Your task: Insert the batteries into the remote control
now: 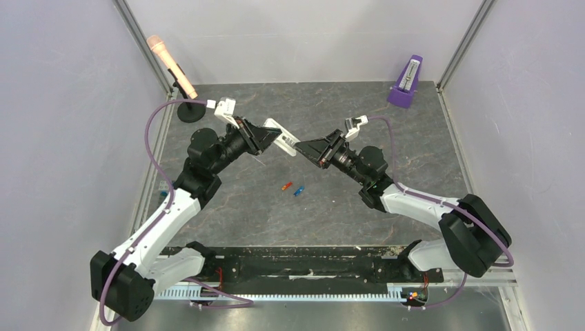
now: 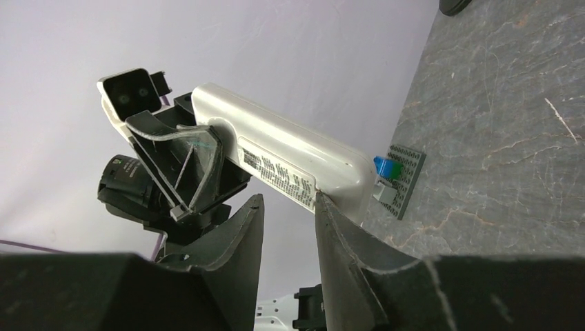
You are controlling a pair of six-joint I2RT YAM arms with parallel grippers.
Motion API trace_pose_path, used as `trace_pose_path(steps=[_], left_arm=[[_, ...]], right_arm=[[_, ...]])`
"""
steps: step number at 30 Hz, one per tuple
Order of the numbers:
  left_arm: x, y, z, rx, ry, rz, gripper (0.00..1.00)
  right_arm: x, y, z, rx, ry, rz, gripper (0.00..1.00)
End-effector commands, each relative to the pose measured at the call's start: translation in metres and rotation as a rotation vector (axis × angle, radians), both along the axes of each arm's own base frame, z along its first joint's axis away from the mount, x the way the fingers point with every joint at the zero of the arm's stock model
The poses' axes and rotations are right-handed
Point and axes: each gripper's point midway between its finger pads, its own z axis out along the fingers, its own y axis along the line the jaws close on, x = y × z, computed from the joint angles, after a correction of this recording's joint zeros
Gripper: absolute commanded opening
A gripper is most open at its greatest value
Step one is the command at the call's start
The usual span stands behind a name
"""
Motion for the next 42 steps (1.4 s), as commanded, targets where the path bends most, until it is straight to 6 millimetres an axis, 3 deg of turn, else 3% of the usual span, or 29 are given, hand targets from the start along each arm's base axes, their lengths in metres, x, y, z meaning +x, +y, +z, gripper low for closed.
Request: trace_pose_path(steps=[1, 7, 19, 37, 42], left_arm=[[-0.038, -0.035, -0.013, 0.069, 0.053, -0.184, 0.02], [-0.032, -0.030, -0.032, 0.161, 0.072, -0.123, 0.02], [-0.021, -0.023, -0.051, 0.230, 0.106, -0.054, 0.02], [-0.014, -0.013, -0.066, 0.264, 0.126, 0.010, 0.02], [-0.011, -0.005, -0.068, 0.274, 0.126, 0.065, 0.02]], right_arm=[[-0.038, 0.016, 0.039, 0.096, -0.103, 0.169, 0.35], [-0.037, 0.016, 0.035, 0.092, -0.090, 0.168, 0.35], [-0.035, 0.015, 0.037, 0.095, -0.092, 0.157, 0.35], [-0.042, 0.005, 0.056, 0.221, -0.093, 0.181, 0.29], [-0.034, 0.004, 0.037, 0.140, -0.045, 0.132, 0.28]])
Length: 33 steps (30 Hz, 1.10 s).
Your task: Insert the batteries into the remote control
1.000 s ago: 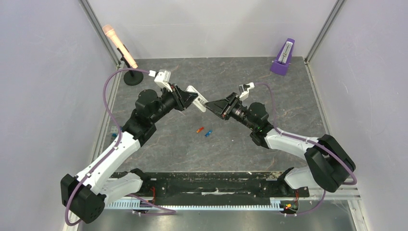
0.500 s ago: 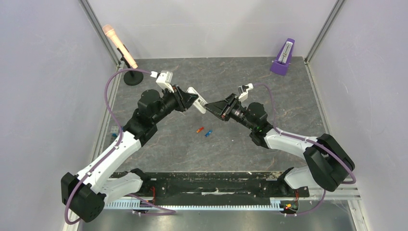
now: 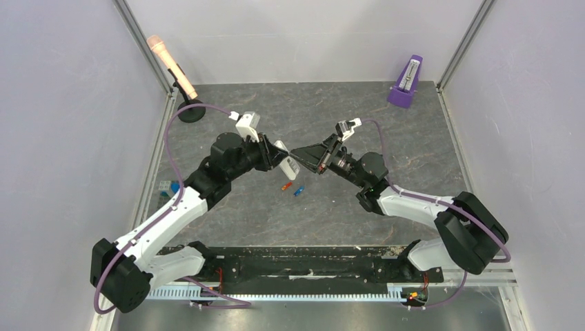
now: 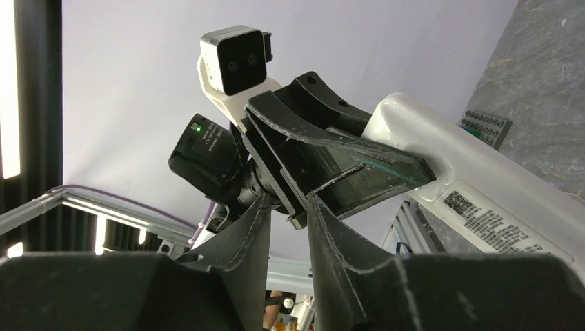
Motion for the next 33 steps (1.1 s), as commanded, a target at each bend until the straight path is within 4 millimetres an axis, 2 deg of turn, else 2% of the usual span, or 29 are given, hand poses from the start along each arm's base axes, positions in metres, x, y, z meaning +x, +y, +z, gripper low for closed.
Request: trace_pose_path(steps=[1, 4, 8, 9, 12, 14, 22, 33], left_arm=[[0.005, 0.007, 0.014, -0.004, -0.060, 0.040, 0.02], [0.004, 0.009, 0.019, -0.015, -0.073, 0.048, 0.02], [0.000, 0.008, 0.023, -0.047, -0.084, 0.041, 0.02], [0.001, 0.006, 0.030, -0.069, -0.105, 0.036, 0.02], [-0.001, 0.003, 0.036, -0.092, -0.112, 0.017, 0.02], [-0.003, 0.001, 0.040, -0.105, -0.120, 0.008, 0.02], [-0.007, -0.003, 0.049, -0.139, -0.127, -0.017, 0.02], [-0.013, -0.010, 0.054, -0.174, -0.127, -0.065, 0.02]], right_arm=[[-0.001, -0.008, 0.009, -0.022, -0.028, -0.030, 0.28], [0.007, -0.010, -0.016, -0.150, 0.033, -0.081, 0.30], [0.014, -0.017, -0.036, -0.277, 0.087, -0.141, 0.46], [0.014, -0.018, -0.041, -0.291, 0.103, -0.144, 0.48], [0.014, -0.017, -0.054, -0.326, 0.148, -0.136, 0.50], [0.013, -0.017, -0.062, -0.336, 0.174, -0.127, 0.47], [0.014, -0.014, -0.063, -0.335, 0.179, -0.119, 0.38], [0.016, -0.014, -0.064, -0.324, 0.173, -0.126, 0.40]])
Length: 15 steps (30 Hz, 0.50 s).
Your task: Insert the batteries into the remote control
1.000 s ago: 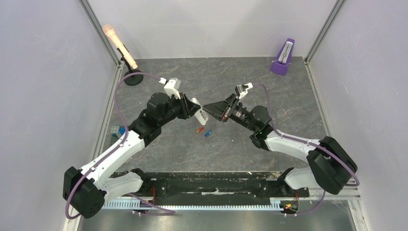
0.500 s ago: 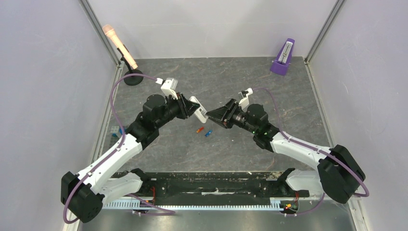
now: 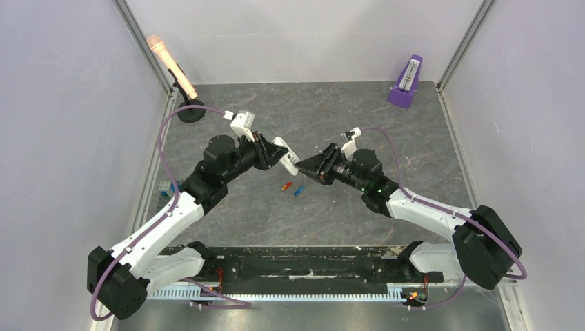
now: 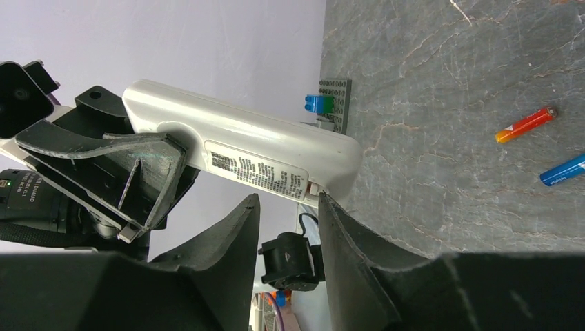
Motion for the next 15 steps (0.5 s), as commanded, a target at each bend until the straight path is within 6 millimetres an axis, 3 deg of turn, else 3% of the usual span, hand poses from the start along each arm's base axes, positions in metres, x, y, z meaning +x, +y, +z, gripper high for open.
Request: trace_pose_path(steps=[1, 9, 15], left_arm=[[-0.0085, -0.0093, 0.0286, -0.094, -0.055, -0.058, 0.02], [-0.0109, -0.0119, 0.0291, -0.102, -0.052, -0.077, 0.02], [-0.0108, -0.0117, 0.0298, -0.103, -0.054, -0.076, 0.02]], right_arm=[[0.0087, 0.0020, 0.0231, 0.042, -0.065, -0.019, 0.39], [0.0098, 0.0031, 0.0228, 0.045, -0.068, -0.015, 0.27], [0.0107, 0.0023, 0.0201, 0.032, -0.061, -0.020, 0.27]])
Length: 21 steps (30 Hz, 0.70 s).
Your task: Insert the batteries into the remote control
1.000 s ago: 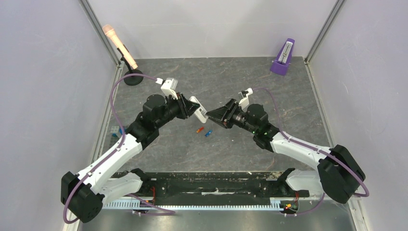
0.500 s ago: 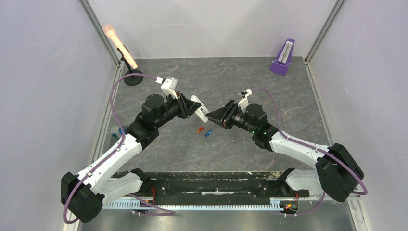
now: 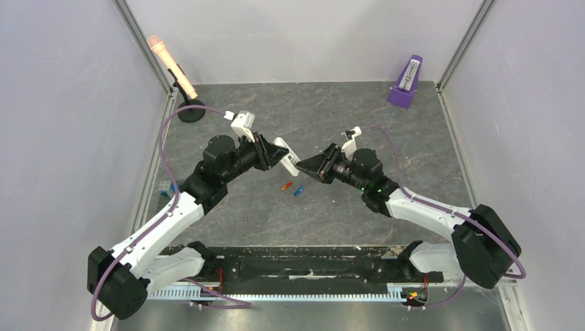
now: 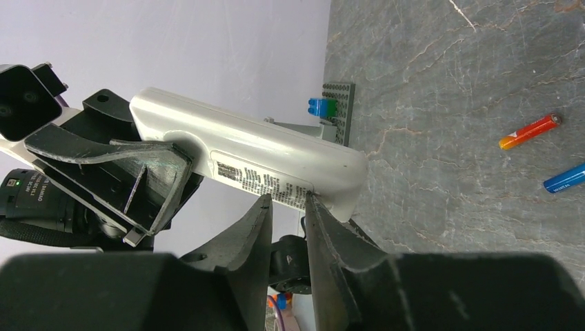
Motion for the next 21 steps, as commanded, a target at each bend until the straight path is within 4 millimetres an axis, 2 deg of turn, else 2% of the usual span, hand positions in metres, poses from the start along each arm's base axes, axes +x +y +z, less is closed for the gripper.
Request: trace_pose_path(steps=[1, 6, 17, 21], left_arm=[[-0.008, -0.009, 0.029, -0.094, -0.051, -0.051, 0.02], [-0.005, -0.004, 0.030, -0.089, -0.056, -0.012, 0.02], [-0.002, 0.001, 0.029, -0.068, -0.068, 0.010, 0.02], [-0.002, 0.001, 0.029, -0.066, -0.069, 0.011, 0.02]], right_arm=[[0.008, 0.002, 0.015, 0.018, -0.045, -0.016, 0.29], [0.008, 0.000, 0.013, 0.004, -0.042, -0.020, 0.34], [0.010, 0.000, 0.013, -0.012, -0.046, -0.025, 0.29], [0.011, 0.000, 0.012, -0.021, -0.047, -0.029, 0.34]])
